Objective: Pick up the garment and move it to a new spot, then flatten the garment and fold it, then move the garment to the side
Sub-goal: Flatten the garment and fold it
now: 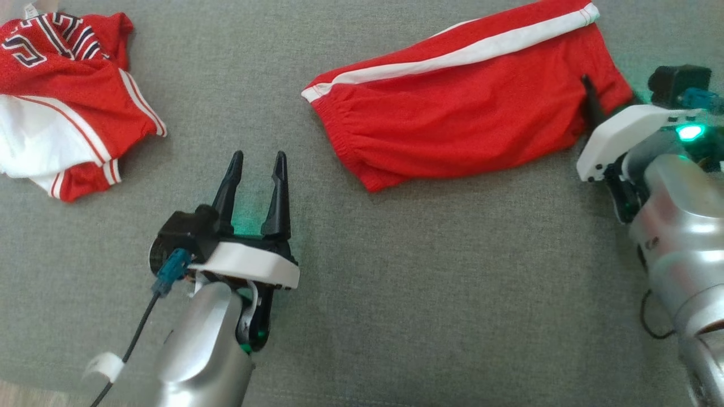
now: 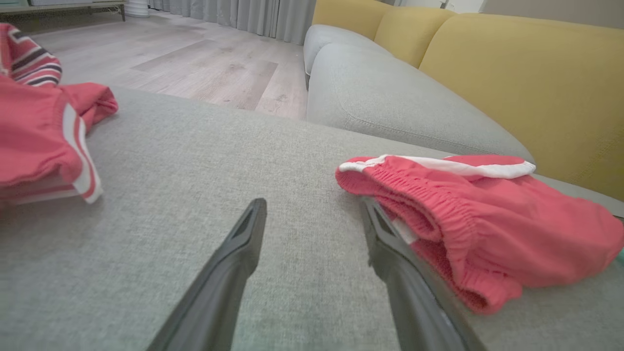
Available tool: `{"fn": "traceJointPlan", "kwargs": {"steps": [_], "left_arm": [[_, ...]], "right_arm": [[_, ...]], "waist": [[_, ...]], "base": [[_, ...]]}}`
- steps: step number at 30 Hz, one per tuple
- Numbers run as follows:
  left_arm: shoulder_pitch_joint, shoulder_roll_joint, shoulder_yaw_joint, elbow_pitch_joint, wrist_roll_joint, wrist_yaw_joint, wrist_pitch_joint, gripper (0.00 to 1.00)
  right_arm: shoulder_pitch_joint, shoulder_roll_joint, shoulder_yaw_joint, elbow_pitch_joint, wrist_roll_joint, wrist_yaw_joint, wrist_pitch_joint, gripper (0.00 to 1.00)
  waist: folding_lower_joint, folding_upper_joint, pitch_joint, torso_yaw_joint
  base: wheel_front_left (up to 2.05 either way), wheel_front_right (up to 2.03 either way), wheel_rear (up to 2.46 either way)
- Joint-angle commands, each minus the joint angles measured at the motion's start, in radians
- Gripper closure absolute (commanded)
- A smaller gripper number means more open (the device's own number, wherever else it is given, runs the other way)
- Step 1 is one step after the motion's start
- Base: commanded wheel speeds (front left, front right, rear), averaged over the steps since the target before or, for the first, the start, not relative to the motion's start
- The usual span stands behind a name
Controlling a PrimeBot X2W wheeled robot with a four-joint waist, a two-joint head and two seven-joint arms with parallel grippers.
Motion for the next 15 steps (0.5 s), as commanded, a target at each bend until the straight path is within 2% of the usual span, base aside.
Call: {"fn": "traceJointPlan", "kwargs": {"steps": [1,7,15], "left_arm": [[0.006,0.018,0.036,-0.023,0.011,0.005,-0.005,0.00],[0.052,0.018,0.056,-0.013,0.024,0.004,-0.005,0.00],[0.177,0.018,0.099,-0.013,0.046,-0.001,-0.005,0.00]], "right_arm": [[0.049,0.031,0.009,0.005,0.015,-0.001,0.018,1.00],[0.095,0.035,-0.049,0.000,0.084,-0.001,-0.052,1.00],[0.271,0.042,-0.063,-0.080,0.188,-0.001,-0.078,1.00]], "waist": [[0.0001,0.0000,-0.008,-0.002],[0.0001,0.0000,-0.070,-0.024],[0.0001,0.0000,-0.195,-0.072]], "base": [[0.00,0.00,0.00],[0.00,0.00,0.00],[0.00,0.00,0.00]]}}
